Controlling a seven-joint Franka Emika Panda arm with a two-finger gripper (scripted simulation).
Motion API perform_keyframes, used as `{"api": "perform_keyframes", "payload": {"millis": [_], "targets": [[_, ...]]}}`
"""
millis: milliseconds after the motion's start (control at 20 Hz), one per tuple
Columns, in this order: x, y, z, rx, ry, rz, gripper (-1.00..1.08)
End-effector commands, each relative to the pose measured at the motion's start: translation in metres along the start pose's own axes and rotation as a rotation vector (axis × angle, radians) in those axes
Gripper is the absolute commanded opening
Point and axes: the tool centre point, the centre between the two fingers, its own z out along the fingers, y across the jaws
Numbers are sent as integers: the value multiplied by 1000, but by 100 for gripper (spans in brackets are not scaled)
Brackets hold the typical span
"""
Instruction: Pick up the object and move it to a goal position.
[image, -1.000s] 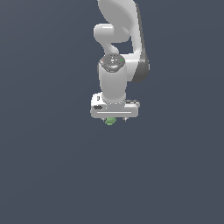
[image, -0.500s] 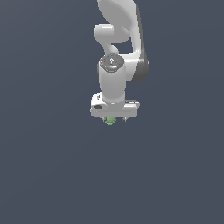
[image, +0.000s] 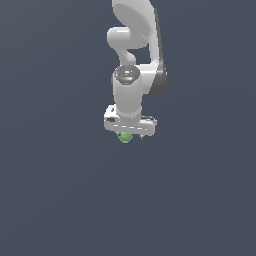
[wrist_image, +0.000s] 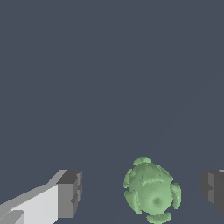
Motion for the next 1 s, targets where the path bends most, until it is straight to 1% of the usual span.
{"api": "perform_keyframes", "payload": {"millis": [0,600,950], "targets": [[-6,3,6,-3,2,56,100],[-45,24,38,-20,16,385,100],[-63,33,49,-25,24,522,100]]}}
